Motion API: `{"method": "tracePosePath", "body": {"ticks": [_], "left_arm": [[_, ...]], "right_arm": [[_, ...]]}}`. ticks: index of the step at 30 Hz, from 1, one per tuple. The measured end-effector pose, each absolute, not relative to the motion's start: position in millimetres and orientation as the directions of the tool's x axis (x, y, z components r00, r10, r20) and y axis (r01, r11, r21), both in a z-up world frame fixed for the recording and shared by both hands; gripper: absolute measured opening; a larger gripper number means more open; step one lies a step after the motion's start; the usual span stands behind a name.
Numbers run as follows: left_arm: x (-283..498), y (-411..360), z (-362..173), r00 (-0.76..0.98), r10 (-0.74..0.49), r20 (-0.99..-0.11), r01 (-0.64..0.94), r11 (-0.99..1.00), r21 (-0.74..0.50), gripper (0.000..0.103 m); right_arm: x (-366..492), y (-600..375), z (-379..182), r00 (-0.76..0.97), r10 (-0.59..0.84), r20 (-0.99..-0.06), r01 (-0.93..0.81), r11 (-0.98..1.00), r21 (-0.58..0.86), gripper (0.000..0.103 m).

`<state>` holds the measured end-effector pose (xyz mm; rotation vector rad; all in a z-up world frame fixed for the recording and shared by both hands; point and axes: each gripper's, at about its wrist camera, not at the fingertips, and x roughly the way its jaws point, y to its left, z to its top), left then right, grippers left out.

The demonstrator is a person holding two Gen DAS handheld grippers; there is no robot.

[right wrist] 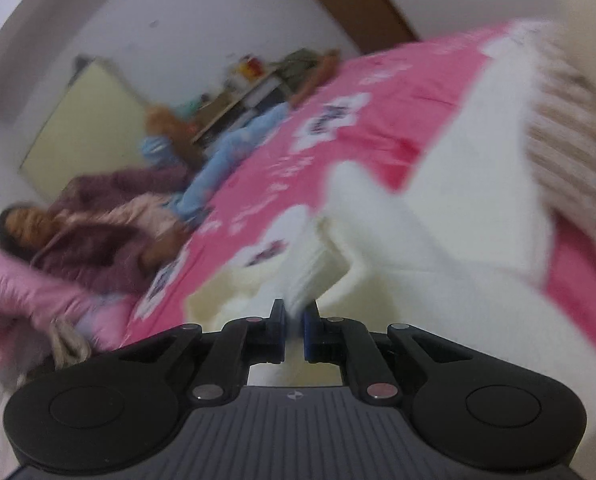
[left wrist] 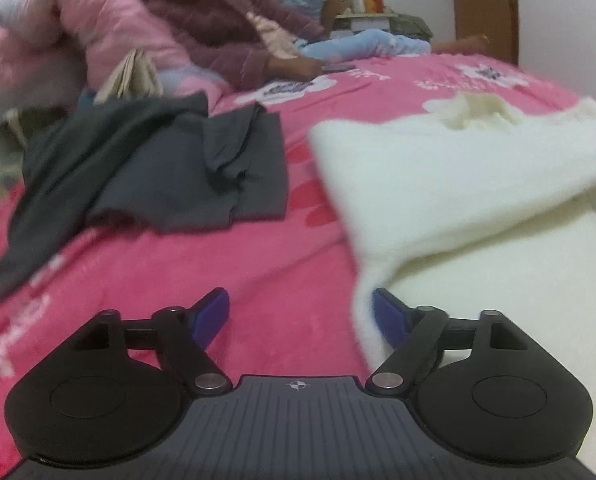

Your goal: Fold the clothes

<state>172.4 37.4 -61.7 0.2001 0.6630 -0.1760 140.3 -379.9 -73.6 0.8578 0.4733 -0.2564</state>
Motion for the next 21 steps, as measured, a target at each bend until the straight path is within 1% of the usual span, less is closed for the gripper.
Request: {"method": "tracePosePath", "body": {"ticks": [1, 2, 3, 4, 5, 6, 8, 9, 10, 14, 15, 18, 21], "left_arm": [[171.9, 37.1, -61.6, 0.774, -0.098, -0.626, 0.224, 0.966, 0.126, 0.082], [171.3, 36.8, -61.5, 0.773, -0.098, -0.627, 0.223, 0.967, 0.124, 0.082], [170.8, 36.5, -61.5, 0.772, -0.098, -0.628, 0.222, 0.967, 0.122, 0.082], [170.2, 36.2, -61.4, 0.771, -0.098, -0.63, 0.222, 0.968, 0.121, 0.082], [169.7, 35.9, -61.3, 0.77, -0.098, -0.631, 0.221, 0.968, 0.119, 0.082], [169.1, 35.6, -61.2, 0.769, -0.098, -0.632, 0.22, 0.968, 0.117, 0.082], [165.8, 37.2, -58.5, 0.767, -0.103, -0.633, 0.216, 0.971, 0.104, 0.082], [163.0, 38.7, -56.0, 0.769, -0.105, -0.631, 0.214, 0.972, 0.099, 0.082], [160.4, 40.4, -53.6, 0.772, -0.104, -0.627, 0.212, 0.972, 0.099, 0.082], [147.5, 47.5, -35.5, 0.795, -0.068, -0.603, 0.176, 0.977, 0.122, 0.081], [144.2, 48.7, -28.8, 0.805, -0.079, -0.588, 0.18, 0.977, 0.115, 0.081], [144.8, 40.6, -10.5, 0.836, -0.149, -0.528, 0.221, 0.972, 0.075, 0.081], [161.8, 13.0, -6.7, 0.853, -0.174, -0.493, 0.251, 0.964, 0.093, 0.081]], "right_arm": [[144.0, -389.4, -90.2, 0.842, 0.001, -0.539, 0.427, 0.61, 0.667, 0.006], [142.3, -398.2, -104.8, 0.844, 0.035, -0.535, 0.42, 0.577, 0.7, 0.004], [136.8, -404.2, -109.7, 0.861, 0.064, -0.505, 0.393, 0.545, 0.74, 0.005], [132.8, -407.0, -106.2, 0.864, 0.081, -0.497, 0.384, 0.531, 0.755, 0.012], [128.9, -407.9, -100.1, 0.86, 0.086, -0.504, 0.388, 0.532, 0.753, 0.021], [124.5, -408.2, -93.6, 0.855, 0.087, -0.512, 0.392, 0.537, 0.747, 0.026], [108.1, -407.1, -80.8, 0.851, 0.074, -0.52, 0.394, 0.565, 0.725, 0.044], [98.6, -404.9, -75.3, 0.849, 0.056, -0.526, 0.399, 0.585, 0.706, 0.049], [89.6, -402.7, -70.0, 0.847, 0.038, -0.53, 0.4, 0.611, 0.683, 0.051], [58.8, -391.0, -47.9, 0.859, -0.002, -0.512, 0.349, 0.733, 0.584, 0.05], [58.2, -387.0, -42.1, 0.865, -0.008, -0.501, 0.332, 0.759, 0.561, 0.05], [70.7, -372.4, -23.4, 0.889, 0.003, -0.459, 0.256, 0.826, 0.502, 0.044], [99.6, -355.5, -13.1, 0.901, 0.052, -0.431, 0.18, 0.858, 0.481, 0.042]]}}
